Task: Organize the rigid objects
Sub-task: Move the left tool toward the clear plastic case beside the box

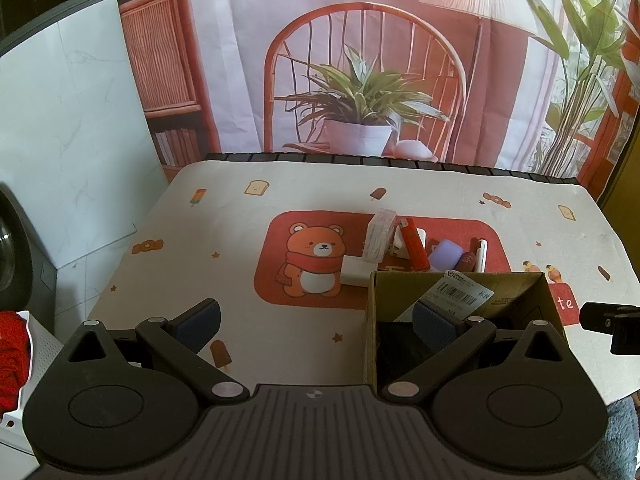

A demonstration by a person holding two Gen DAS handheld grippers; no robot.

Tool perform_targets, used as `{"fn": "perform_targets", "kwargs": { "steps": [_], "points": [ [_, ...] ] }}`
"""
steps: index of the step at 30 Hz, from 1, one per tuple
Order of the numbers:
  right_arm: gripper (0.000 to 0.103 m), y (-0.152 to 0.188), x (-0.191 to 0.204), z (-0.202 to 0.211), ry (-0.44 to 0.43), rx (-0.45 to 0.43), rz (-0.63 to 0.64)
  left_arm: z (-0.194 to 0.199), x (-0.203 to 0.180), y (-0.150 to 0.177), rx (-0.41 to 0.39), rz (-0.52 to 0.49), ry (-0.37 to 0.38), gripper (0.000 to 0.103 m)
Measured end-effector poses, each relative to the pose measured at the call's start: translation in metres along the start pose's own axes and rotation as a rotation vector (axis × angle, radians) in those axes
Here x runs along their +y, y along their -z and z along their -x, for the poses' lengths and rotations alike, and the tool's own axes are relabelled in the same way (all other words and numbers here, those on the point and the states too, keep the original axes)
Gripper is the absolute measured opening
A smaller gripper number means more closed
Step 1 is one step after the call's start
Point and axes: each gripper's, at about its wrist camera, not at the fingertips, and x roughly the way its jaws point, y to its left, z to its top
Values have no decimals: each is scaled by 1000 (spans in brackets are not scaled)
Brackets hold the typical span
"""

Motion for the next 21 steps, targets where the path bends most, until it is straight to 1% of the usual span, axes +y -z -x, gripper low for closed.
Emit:
{"fn": "perform_targets", "kwargs": {
  "steps": [7, 12, 14, 15, 18, 21],
  "points": [
    [103, -8, 2, 1, -11, -13, 23, -11, -2, 0, 10, 12, 7, 103],
    [103, -11, 0, 1, -33, -24, 17, -12, -1, -3, 16, 41, 43, 103],
    [103, -13, -2, 1, -39, -31, 13, -14, 1, -6, 12, 43, 45, 103],
    [103, -15, -4, 1, -39, -33, 11, -15, 1, -7, 9, 31, 34, 103],
    [103, -19, -8, 1, -46, -41, 5, -19, 3, -16, 9, 15, 39, 103],
    [103, -25, -10, 1, -48, -51, 11, -21, 2, -29, 9, -30, 26, 103]
  ]
}}
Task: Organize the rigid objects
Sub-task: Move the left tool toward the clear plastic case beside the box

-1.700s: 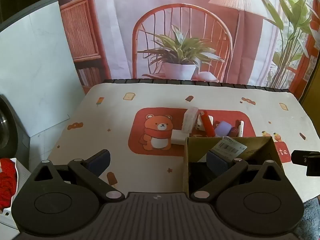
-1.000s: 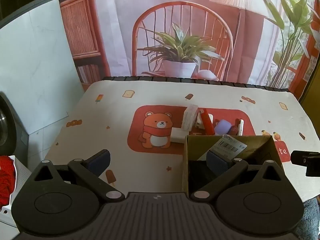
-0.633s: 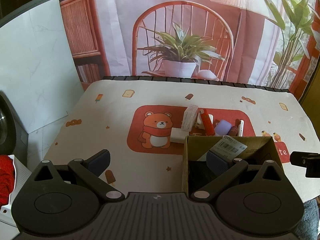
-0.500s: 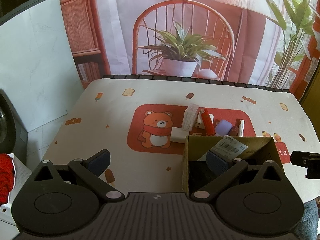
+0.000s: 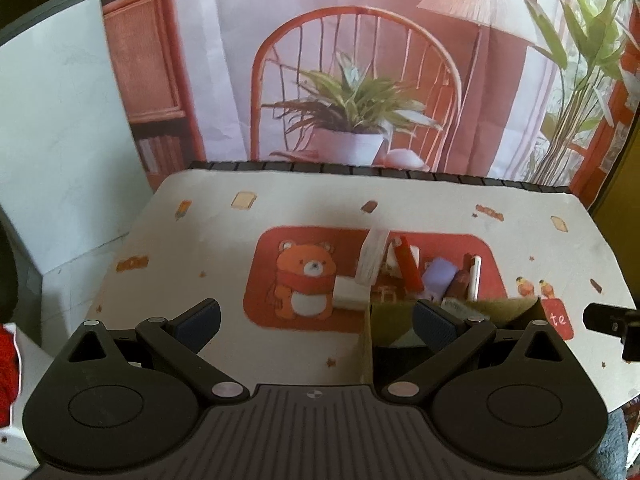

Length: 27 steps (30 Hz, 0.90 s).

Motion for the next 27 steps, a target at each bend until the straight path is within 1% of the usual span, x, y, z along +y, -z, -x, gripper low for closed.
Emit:
{"fn": "perform_targets", "kwargs": {
  "steps": [2, 3, 5, 6, 7, 10, 12, 15, 20, 27],
  "points": [
    [103, -5, -1, -1, -5, -2, 1, 1, -3, -9, -23, -33, 0, 103],
    [103, -8, -2, -1, -11, -2, 1, -1, -3, -13, -1, -47, 2, 103],
    [103, -12, -2, -2, -24, -2, 5, -4, -4, -22, -1, -55, 11, 103],
    [103, -15, -1, -3, -21, -5, 17, -8, -2, -26, 56, -50, 27, 103],
    [103, -17, 0, -3, -11, -9, 32, -10, -1, -29, 68, -47, 33, 103],
    [103, -22, 4, -7, 13, -14, 78, -16, -2, -35, 59, -57, 35, 103],
    [103, -22, 3, -12, -1, 0, 76, -20, -4, -37, 43, -59, 39, 103],
    [103, -20, 1, -21, -15, 25, 60, -28, -2, -37, 56, -49, 49, 103],
    [103, -19, 2, -31, -3, 45, 37, -42, 4, -34, 65, -49, 62, 103],
    [103, -20, 8, -37, 16, 42, 4, -53, 14, -37, 74, -70, 84, 103]
  ]
}}
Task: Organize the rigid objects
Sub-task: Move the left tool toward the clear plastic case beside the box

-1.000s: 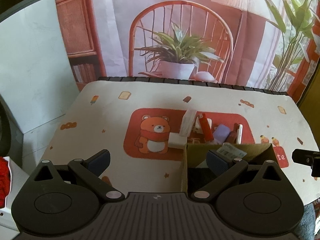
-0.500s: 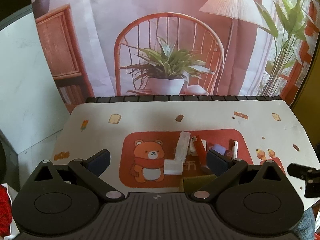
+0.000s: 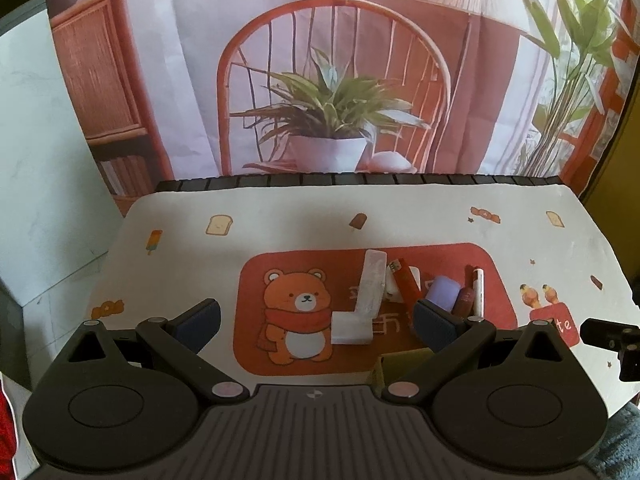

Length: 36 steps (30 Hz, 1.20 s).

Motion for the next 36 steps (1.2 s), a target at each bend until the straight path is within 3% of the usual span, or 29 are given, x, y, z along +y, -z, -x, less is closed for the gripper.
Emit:
{"fn": "perform_targets", "kwargs": {
  "steps": [10, 18, 36],
  "points": [
    [100, 0, 9, 0, -15, 5, 14, 6, 4, 4, -15, 18, 9, 103],
    [93, 16, 7, -8, -41, 26, 40, 7, -2, 12, -7, 92, 5, 103],
    [68, 52, -22, -59, -49, 151, -3, -14, -5, 35, 38, 155, -24, 102]
  ]
}}
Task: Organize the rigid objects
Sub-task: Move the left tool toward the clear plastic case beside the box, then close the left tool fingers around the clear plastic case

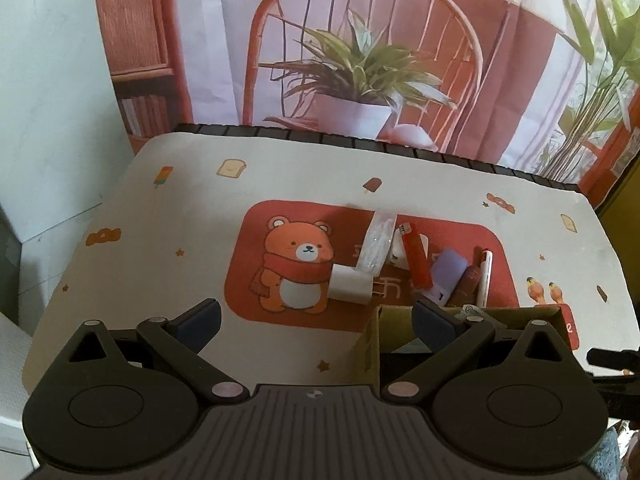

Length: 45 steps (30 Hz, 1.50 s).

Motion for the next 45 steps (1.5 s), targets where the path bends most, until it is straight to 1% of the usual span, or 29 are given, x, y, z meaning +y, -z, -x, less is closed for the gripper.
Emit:
{"fn": "perform_targets", "kwargs": {
  "steps": [2, 4, 6, 8, 9, 11, 13, 14, 17, 18, 21, 23, 28, 30, 32, 34, 38, 42, 45],
  "points": [
    [62, 1, 0, -8, -5, 20, 3, -8, -2, -3, 7, -7, 3, 102],
    [59, 0, 0, -14, -11, 38, 3, -17, -3, -6, 22, -7, 3, 101],
    [55, 0, 2, -20, -13, 53, 15, -25, -3, -9, 32, -6, 1, 97],
    [48, -1, 4, -26, -17, 66, 27, -33, -2, -15, 42, -7, 3, 95],
    [47, -1, 5, -28, -17, 71, 28, -36, -2, -17, 42, -8, 3, 95],
    [38, -2, 3, -31, -19, 77, 23, -42, -1, -24, 32, -17, 3, 94],
    [33, -2, 2, -34, -18, 82, 18, -47, -1, -32, 19, -30, 11, 93],
    [31, -1, 0, -35, -17, 85, 15, -51, -2, -36, 12, -35, 19, 91],
    [28, -2, -3, -37, -38, 92, 7, -66, -3, -49, 9, -39, 51, 89],
    [27, -2, -3, -37, -42, 93, 8, -74, -5, -55, 16, -39, 67, 86],
    [20, -2, 0, -38, -52, 99, 14, -97, -10, -68, 44, -26, 116, 81],
    [14, -2, 3, -38, -56, 103, 16, -111, -14, -72, 53, -22, 137, 78],
    [13, -2, 5, -39, -51, 107, 10, -146, -31, -76, 87, -64, 147, 69],
    [13, -2, 5, -39, -52, 108, 5, -157, -36, -75, 106, -80, 153, 63],
    [13, -2, 4, -39, -52, 110, 3, -164, -39, -75, 116, -87, 153, 60],
    [13, -3, 5, -40, -47, 110, 4, -167, -40, -75, 125, -88, 161, 60],
    [13, -3, 7, -41, -38, 108, 11, -172, -43, -75, 130, -98, 175, 55],
    [13, -3, 7, -42, -38, 108, 7, -182, -50, -75, 143, -113, 165, 55],
    [13, -3, 7, -42, -38, 107, 7, -192, -51, -74, 180, -121, 159, 55]
  ]
}}
